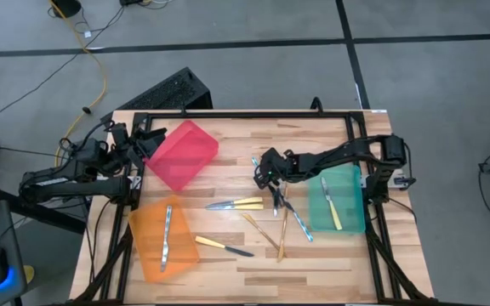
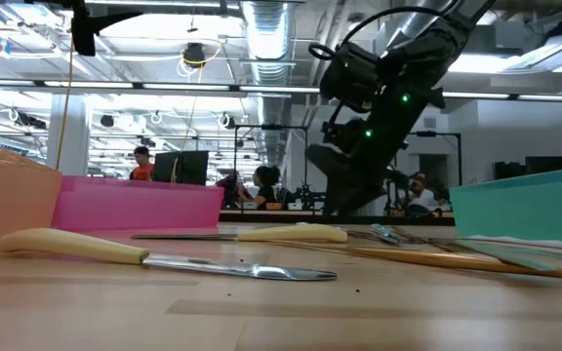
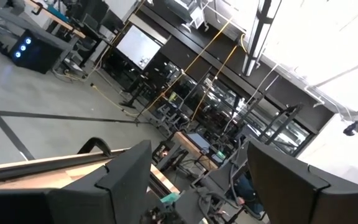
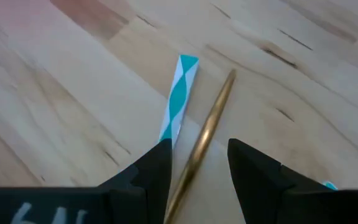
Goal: Sort silverware by color (type)
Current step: Put the top left gold knife into the red bin
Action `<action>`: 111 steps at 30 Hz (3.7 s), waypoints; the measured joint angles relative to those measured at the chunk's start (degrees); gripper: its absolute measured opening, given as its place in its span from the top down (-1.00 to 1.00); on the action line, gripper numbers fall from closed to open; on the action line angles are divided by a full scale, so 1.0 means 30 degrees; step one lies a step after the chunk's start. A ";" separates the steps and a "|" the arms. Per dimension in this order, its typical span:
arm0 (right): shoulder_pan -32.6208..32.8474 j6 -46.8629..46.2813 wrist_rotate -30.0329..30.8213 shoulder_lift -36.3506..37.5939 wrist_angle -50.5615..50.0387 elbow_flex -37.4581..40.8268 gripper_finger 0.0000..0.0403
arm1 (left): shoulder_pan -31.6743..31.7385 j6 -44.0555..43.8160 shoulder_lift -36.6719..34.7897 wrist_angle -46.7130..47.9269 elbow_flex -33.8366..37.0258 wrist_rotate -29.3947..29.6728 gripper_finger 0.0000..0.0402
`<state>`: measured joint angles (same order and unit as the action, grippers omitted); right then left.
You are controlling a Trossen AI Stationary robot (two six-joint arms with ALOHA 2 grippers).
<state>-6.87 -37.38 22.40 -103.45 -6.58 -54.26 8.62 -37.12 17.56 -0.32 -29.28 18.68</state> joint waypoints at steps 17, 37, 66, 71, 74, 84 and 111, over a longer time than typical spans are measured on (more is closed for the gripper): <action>0.0020 -0.0678 -0.0353 -0.1434 0.1143 -0.0029 0.37 | 0.0000 0.0037 0.0000 0.0000 0.0000 -0.0007 -0.23; 0.0515 -0.1467 -0.0692 -0.1169 0.0810 -0.0525 0.98 | -0.0004 0.0164 0.0000 0.0000 0.0000 0.0022 -0.23; 0.0890 0.1740 -0.2678 0.0259 -0.3011 -0.1115 0.35 | -0.0005 -0.0058 0.0000 -0.0063 0.0000 0.0000 -0.23; 0.1096 0.2410 -0.2718 0.0259 -0.2893 -0.1115 0.12 | -0.0002 -0.0058 0.0000 0.0034 0.0000 -0.0015 -0.23; 0.1288 0.2940 -0.2626 0.0259 -0.2498 -0.1129 0.05 | -0.0004 -0.0058 0.0002 0.0051 0.0000 -0.0018 -0.23; 0.1666 0.4607 -0.2674 0.0259 -0.2355 -0.1130 0.09 | -0.0001 -0.0015 0.0006 0.0318 0.0000 -0.0056 -0.23; 0.0391 0.5608 -0.2459 0.0296 -0.2909 -0.0392 0.09 | -0.0006 -0.0051 0.0001 0.0313 0.0000 -0.0007 -0.23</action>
<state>-5.69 -20.56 15.03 -102.56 -15.31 -55.43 8.60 -37.28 17.57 0.62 -29.28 18.65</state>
